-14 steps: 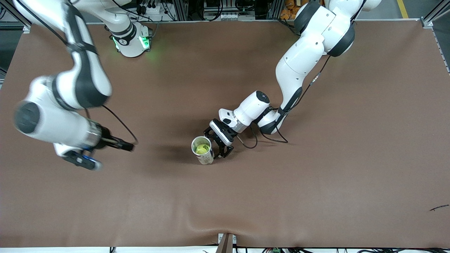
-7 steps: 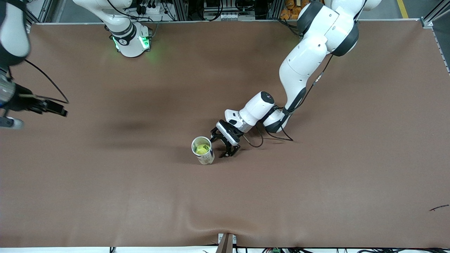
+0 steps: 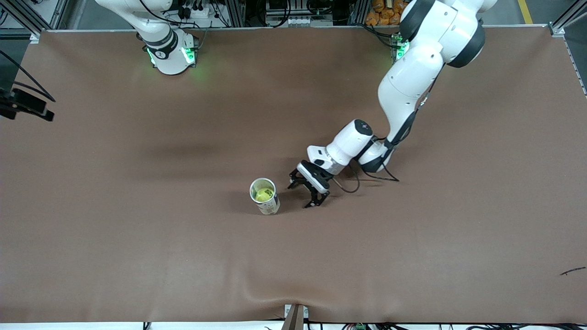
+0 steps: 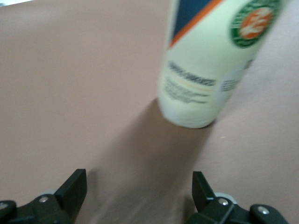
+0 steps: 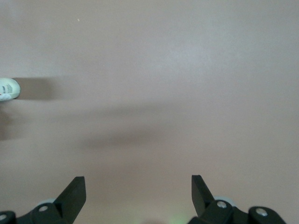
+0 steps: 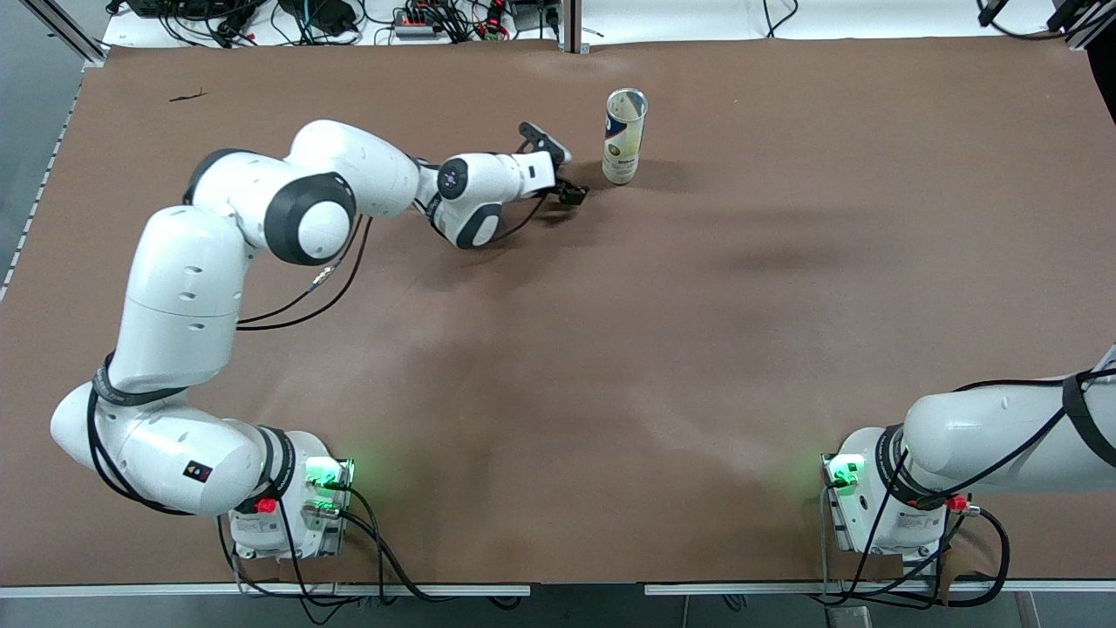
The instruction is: Insert tennis ball vertically with right arm
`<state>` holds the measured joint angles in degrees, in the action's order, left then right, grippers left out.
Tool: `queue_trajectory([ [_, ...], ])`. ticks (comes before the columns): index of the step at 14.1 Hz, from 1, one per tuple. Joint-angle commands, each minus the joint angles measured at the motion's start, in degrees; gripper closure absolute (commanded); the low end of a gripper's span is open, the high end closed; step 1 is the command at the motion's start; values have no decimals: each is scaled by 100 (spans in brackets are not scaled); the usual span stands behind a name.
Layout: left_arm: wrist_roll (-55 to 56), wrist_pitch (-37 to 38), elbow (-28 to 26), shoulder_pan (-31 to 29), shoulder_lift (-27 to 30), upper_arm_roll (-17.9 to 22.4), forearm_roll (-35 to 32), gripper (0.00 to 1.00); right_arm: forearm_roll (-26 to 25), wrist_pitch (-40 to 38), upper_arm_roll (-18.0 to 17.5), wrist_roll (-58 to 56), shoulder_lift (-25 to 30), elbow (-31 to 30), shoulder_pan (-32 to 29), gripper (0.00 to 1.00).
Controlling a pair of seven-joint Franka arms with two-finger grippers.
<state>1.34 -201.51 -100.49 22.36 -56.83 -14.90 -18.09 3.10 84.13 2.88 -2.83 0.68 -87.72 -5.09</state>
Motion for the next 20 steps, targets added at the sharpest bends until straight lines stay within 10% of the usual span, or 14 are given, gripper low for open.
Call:
queue_trajectory([
  [1, 94, 121, -322, -380, 296, -30, -19, 0, -73, -151, -33, -42, -42, 132, 16, 0],
  [20, 94, 277, 645, -1858, 541, -110, 51, 0, -372, 60, -24, -77, -121, 167, 456, 0],
])
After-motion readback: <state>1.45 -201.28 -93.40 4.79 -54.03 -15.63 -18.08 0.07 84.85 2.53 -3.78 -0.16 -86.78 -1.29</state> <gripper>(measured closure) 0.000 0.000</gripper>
